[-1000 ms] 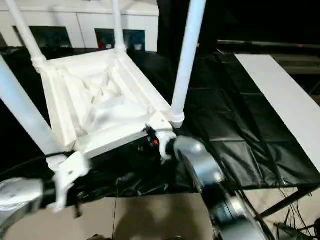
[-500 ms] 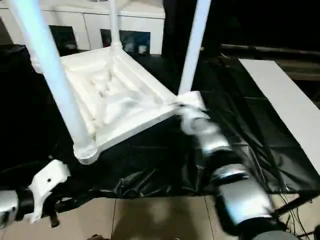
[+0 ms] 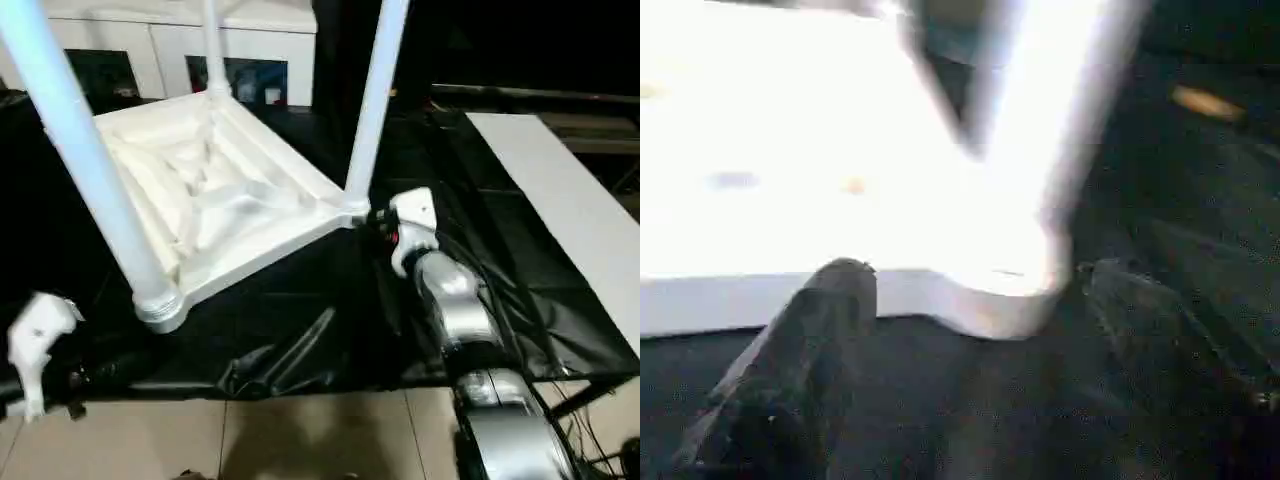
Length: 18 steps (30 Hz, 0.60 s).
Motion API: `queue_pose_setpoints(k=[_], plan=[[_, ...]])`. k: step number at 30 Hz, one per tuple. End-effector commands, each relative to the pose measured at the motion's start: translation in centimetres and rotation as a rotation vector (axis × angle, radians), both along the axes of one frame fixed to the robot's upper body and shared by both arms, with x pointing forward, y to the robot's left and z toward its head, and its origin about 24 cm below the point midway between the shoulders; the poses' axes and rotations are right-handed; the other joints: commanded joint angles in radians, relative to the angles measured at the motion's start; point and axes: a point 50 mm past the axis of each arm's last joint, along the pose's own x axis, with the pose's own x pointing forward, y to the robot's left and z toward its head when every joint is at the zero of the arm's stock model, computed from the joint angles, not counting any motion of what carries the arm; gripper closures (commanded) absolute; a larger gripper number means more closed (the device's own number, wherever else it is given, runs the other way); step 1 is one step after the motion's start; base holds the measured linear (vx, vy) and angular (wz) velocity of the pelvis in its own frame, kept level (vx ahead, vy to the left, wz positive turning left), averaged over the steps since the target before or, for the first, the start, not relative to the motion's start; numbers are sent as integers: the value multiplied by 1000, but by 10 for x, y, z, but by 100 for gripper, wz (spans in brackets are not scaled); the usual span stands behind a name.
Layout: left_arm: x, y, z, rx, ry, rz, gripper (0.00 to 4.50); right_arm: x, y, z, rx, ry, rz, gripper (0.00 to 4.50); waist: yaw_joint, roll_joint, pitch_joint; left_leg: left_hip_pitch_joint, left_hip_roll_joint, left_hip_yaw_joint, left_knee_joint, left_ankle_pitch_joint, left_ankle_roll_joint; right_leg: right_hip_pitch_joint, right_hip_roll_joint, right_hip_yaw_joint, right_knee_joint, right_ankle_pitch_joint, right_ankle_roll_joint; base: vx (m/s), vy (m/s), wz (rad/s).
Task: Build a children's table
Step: Rotate table base
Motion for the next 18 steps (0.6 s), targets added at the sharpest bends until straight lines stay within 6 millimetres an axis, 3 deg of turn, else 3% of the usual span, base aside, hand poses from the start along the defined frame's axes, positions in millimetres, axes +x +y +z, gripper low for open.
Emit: queue_pose_setpoints(k=[1, 4, 6, 8, 11, 13, 18], plan=[[3, 7, 8, -20, -51, 25, 212, -5, 2, 6, 2, -10, 78, 74, 0, 18, -49, 23, 17, -1, -84, -331, 9, 31, -38, 34, -76, -248, -168, 0, 0, 0], [7, 21, 10, 38, -84, 72, 198, -23, -6, -7, -71, 34, 81, 74, 2, 16, -45, 25, 16, -2, -86, -353, 3, 26, -39, 35, -85, -299, -155, 0, 0, 0], [11, 24, 8, 80, -100, 92, 181, -24, -9, -12, -102, 55, 32, 74, -1, 16, -45, 23, 15, -5, -88, -363, -6, 27, -40, 35, -85, -327, -149, 0, 0, 0], [23, 28, 5, 165, -151, 154, 158, -21, -15, -19, -151, 84, -102, 74, -3, 21, -45, 26, 14, -6, -88, -372, -20, 22, -41, 35, -87, -343, -147, 0, 0, 0], [31, 30, 1, 192, -159, 203, 134, -19, -18, -25, -159, 119, -183, 74, -7, 17, -47, 27, 13, -9, -86, -381, -35, 24, -45, 35, -89, -369, -133, 0, 0, 0], [39, 25, -4, 210, -156, 218, 116, -17, -17, -28, -172, 144, -222, 74, -8, 16, -47, 31, 12, -9, -85, -390, -37, 20, -43, 34, -90, -372, -130, 0, 0, 0], [46, -1, -6, 131, -159, 137, 71, -15, -11, -25, -174, 148, -238, 74, -4, 19, -52, 28, 14, -7, -83, -349, -34, 25, -45, 35, -81, -287, -153, 0, 0, 0]])
